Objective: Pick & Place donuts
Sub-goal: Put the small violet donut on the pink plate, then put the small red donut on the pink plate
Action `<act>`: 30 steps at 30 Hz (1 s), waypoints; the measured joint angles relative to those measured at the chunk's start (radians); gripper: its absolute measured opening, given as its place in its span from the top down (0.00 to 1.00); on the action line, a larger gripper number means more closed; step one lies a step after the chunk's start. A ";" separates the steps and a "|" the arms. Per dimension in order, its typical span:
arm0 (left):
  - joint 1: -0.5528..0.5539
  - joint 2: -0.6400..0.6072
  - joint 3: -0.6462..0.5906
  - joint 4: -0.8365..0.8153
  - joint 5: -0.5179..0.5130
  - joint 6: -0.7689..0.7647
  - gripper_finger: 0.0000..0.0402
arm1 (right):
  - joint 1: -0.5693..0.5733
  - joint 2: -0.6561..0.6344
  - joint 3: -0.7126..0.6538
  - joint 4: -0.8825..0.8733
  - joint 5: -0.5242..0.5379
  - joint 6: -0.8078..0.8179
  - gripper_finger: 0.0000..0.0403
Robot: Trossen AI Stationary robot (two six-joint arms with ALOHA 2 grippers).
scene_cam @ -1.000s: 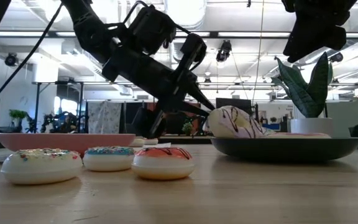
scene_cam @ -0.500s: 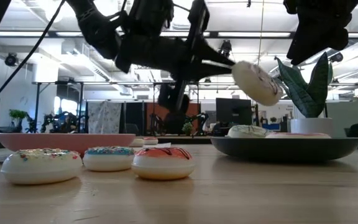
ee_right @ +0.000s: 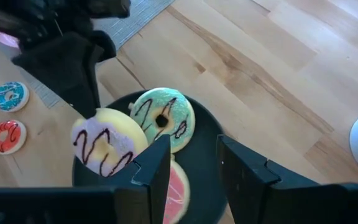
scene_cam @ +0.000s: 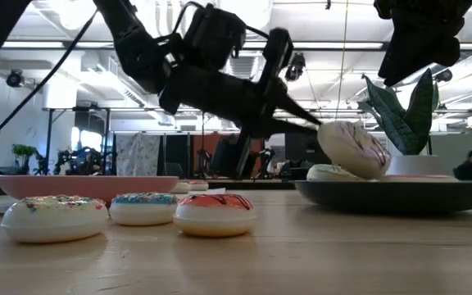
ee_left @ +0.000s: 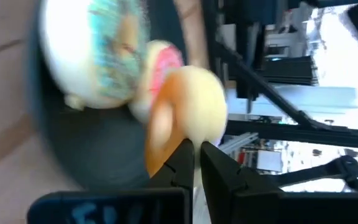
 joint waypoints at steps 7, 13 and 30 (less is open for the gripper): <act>0.001 -0.012 0.005 -0.124 -0.049 0.042 0.93 | 0.000 0.000 0.000 -0.003 0.000 0.005 0.69; -0.004 -0.013 0.005 -0.172 -0.052 0.048 0.76 | 0.000 0.000 0.000 -0.005 0.000 0.003 0.69; 0.001 -0.160 0.195 -0.682 -0.304 0.525 0.67 | 0.000 0.000 0.000 -0.027 -0.002 0.016 0.69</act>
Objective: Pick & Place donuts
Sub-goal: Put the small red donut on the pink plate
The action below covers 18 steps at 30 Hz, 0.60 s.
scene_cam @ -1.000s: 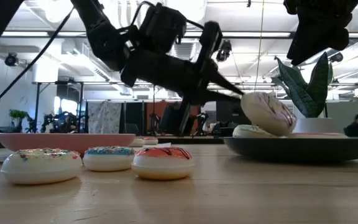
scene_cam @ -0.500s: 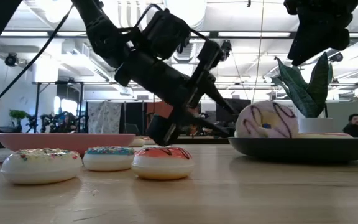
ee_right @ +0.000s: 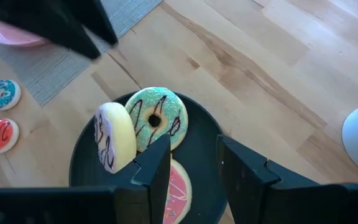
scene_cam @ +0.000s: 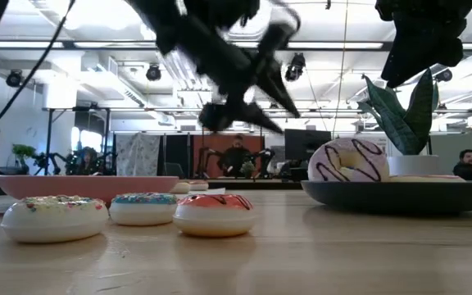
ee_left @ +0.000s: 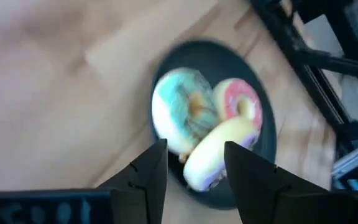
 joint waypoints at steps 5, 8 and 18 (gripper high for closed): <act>0.029 -0.110 0.091 -0.294 -0.120 0.191 0.67 | 0.000 0.000 0.000 -0.003 0.000 0.003 0.69; 0.107 -0.165 0.106 -0.514 -0.212 0.259 0.67 | 0.000 0.000 0.000 -0.003 0.000 0.007 0.69; 0.549 -0.177 0.064 -0.598 -0.076 0.445 0.67 | -0.013 0.000 0.000 0.001 -0.009 0.023 0.69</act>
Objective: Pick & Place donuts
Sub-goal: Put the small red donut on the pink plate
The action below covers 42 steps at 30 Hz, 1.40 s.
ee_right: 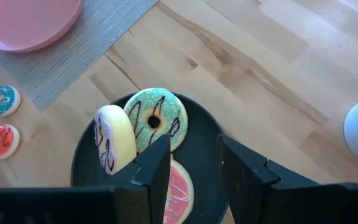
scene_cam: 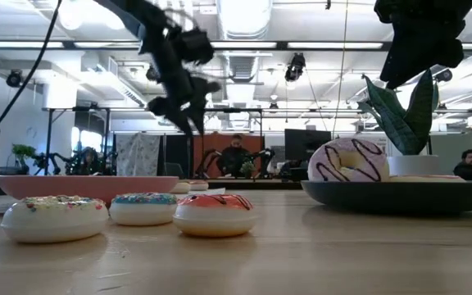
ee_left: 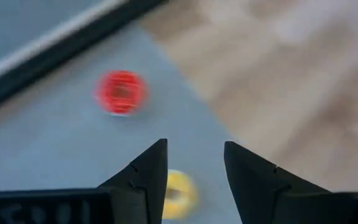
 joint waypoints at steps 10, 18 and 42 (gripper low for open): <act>0.196 0.184 0.043 0.006 0.056 0.080 0.68 | -0.016 0.000 0.000 0.001 -0.022 0.081 0.69; 0.220 0.382 0.242 -0.074 0.118 0.133 0.68 | -0.035 0.000 0.000 0.001 -0.031 0.135 0.69; 0.235 0.541 0.429 -0.303 0.140 0.350 0.87 | -0.037 0.000 0.000 -0.006 -0.017 0.189 0.69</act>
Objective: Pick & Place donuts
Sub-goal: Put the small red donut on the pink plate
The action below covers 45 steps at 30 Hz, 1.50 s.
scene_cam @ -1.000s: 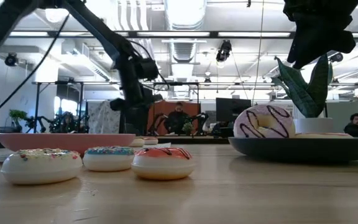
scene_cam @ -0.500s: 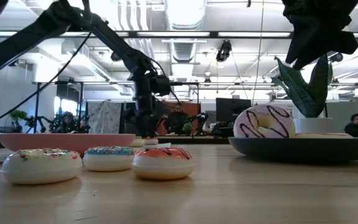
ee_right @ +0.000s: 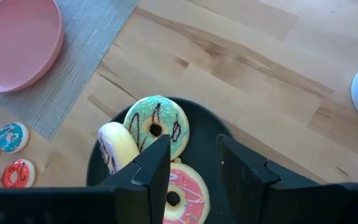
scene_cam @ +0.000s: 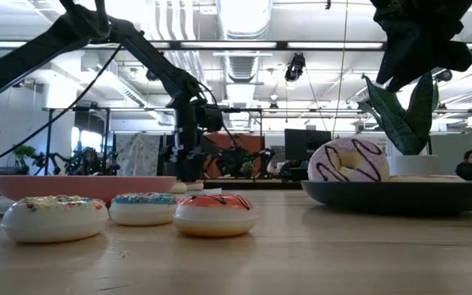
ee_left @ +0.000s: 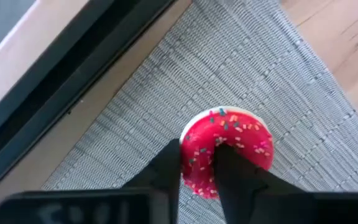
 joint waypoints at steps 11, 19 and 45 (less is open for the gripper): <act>-0.048 -0.189 -0.014 -0.094 -0.015 -0.001 1.00 | -0.001 0.000 0.000 -0.002 0.001 -0.035 0.69; -0.308 -0.573 -0.401 -0.063 -0.034 -0.217 1.00 | -0.016 0.000 0.000 -0.002 0.001 -0.102 0.69; -0.639 -0.917 -1.080 0.154 0.031 -0.820 0.93 | -0.115 0.000 0.000 0.134 -0.066 -0.298 0.69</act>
